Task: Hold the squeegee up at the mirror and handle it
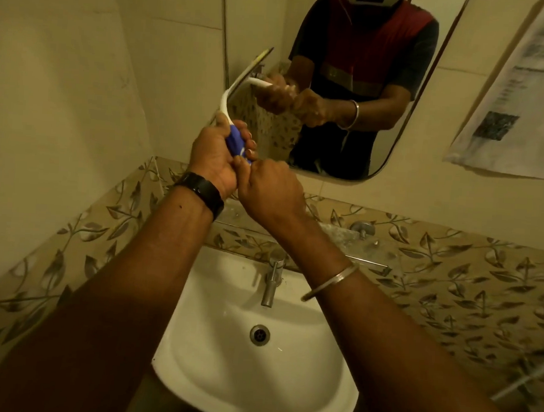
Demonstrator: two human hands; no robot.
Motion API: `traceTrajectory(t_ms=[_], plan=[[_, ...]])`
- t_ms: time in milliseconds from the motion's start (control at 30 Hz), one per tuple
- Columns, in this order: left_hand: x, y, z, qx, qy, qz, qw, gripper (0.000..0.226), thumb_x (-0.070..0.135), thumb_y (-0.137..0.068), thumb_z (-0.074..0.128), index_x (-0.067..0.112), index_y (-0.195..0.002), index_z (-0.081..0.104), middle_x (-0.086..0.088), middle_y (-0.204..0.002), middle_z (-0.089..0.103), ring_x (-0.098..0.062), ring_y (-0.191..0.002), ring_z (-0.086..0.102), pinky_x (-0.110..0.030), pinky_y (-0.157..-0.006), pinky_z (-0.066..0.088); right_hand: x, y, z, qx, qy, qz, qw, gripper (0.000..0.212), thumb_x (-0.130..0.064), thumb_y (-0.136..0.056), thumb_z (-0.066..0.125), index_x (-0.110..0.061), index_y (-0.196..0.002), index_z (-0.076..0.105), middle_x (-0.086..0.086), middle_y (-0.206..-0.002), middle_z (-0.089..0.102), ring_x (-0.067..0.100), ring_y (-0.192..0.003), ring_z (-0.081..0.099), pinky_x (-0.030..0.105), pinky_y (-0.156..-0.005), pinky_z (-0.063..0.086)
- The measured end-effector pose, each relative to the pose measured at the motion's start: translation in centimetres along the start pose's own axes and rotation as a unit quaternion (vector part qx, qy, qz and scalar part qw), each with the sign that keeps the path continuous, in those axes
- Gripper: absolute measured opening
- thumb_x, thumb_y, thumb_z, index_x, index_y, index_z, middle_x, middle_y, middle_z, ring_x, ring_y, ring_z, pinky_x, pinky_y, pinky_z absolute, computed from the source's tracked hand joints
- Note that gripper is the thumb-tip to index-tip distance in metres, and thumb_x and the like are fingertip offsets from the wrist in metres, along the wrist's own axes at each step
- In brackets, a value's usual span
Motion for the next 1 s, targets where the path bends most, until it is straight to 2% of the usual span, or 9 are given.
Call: traceTrajectory(t_ms=[167, 267, 400, 567, 667, 833, 933, 1000], plan=[[-6.1, 0.7, 0.0, 0.014, 0.001, -0.067, 0.998, 0.046, 0.040, -0.110, 0.038, 0.012, -0.080, 0.056, -0.001, -0.059, 0.053, -0.014, -0.049, 0.049, -0.021, -0.045, 0.040, 4.5, 3.4, 0.9, -0.011, 0.017, 0.020, 1.000, 0.055, -0.051, -0.107, 0.036, -0.016, -0.072, 0.061, -0.003, -0.056, 0.051, 0.014, -0.049, 0.052, 0.031, -0.048, 0.044], [-10.0, 1.8, 0.0, 0.011, -0.010, -0.104, 0.995, 0.045, 0.039, -0.110, 0.038, 0.012, -0.079, 0.055, -0.003, -0.061, 0.052, -0.014, -0.048, 0.047, -0.021, -0.045, 0.039, 7.6, 6.1, 1.9, -0.040, 0.023, 0.065, 0.997, 0.055, -0.052, -0.108, 0.034, -0.016, -0.075, 0.061, -0.003, -0.058, 0.051, 0.012, -0.052, 0.051, 0.034, -0.054, 0.050], [-11.2, 3.1, 0.3, 0.003, -0.023, -0.106, 0.994, 0.043, 0.039, -0.110, 0.041, 0.011, -0.082, 0.056, -0.004, -0.065, 0.052, -0.014, -0.050, 0.048, -0.021, -0.044, 0.042, 8.6, 7.8, 1.6, -0.040, 0.010, 0.082, 0.996, 0.058, -0.053, -0.107, 0.033, -0.016, -0.075, 0.063, -0.003, -0.058, 0.052, 0.014, -0.053, 0.053, 0.040, -0.059, 0.057], [-4.3, 3.0, 2.9, -0.021, -0.015, 0.000, 1.000, 0.042, 0.039, -0.109, 0.043, 0.010, -0.084, 0.060, -0.003, -0.065, 0.056, -0.014, -0.052, 0.052, -0.024, -0.049, 0.043, 4.2, 3.8, -2.1, 0.035, -0.016, -0.005, 0.999, 0.061, -0.054, -0.106, 0.030, -0.016, -0.076, 0.066, -0.001, -0.058, 0.057, 0.017, -0.051, 0.055, 0.037, -0.050, 0.050], [-2.7, 2.1, 3.9, -0.018, -0.003, 0.011, 1.000, 0.044, 0.041, -0.110, 0.042, 0.011, -0.083, 0.060, -0.001, -0.063, 0.057, -0.013, -0.051, 0.052, -0.024, -0.049, 0.043, 3.5, 1.6, -3.1, 0.048, -0.005, -0.017, 0.999, 0.059, -0.052, -0.107, 0.034, -0.018, -0.070, 0.064, -0.003, -0.057, 0.054, 0.017, -0.051, 0.054, 0.033, -0.049, 0.045], [-7.6, 1.6, 4.1, -0.009, -0.002, -0.030, 1.000, 0.043, 0.041, -0.108, 0.044, 0.011, -0.082, 0.060, -0.002, -0.064, 0.057, -0.015, -0.050, 0.052, -0.025, -0.049, 0.042, 8.1, 3.5, -1.9, 0.017, 0.023, 0.017, 0.999, 0.063, -0.060, -0.104, 0.026, -0.018, -0.076, 0.064, 0.000, -0.060, 0.057, 0.019, -0.053, 0.056, 0.039, -0.052, 0.051], [-12.0, 2.5, 4.4, -0.013, -0.010, -0.061, 0.998, 0.042, 0.040, -0.108, 0.044, 0.011, -0.081, 0.059, -0.004, -0.063, 0.055, -0.017, -0.050, 0.052, -0.026, -0.048, 0.042, 11.4, 6.4, -1.5, -0.004, 0.023, 0.039, 0.999, 0.055, -0.053, -0.108, 0.030, -0.018, -0.076, 0.059, -0.004, -0.056, 0.051, 0.011, -0.049, 0.050, 0.028, -0.050, 0.038], [-14.3, 3.3, 4.3, -0.015, -0.027, -0.077, 0.997, 0.040, 0.038, -0.108, 0.044, 0.011, -0.083, 0.060, -0.004, -0.064, 0.056, -0.017, -0.053, 0.052, -0.027, -0.050, 0.043, 12.9, 8.2, -1.6, -0.017, 0.016, 0.052, 0.998, 0.051, -0.049, -0.109, 0.033, -0.020, -0.075, 0.056, -0.004, -0.056, 0.051, 0.010, -0.049, 0.049, 0.026, -0.051, 0.034]])
Point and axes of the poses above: each hand's wrist, its own y-axis away from the middle knuckle, its own z-axis out of the palm, x = y × z, the point moved 9 cm from there along -y, towards the middle knuckle
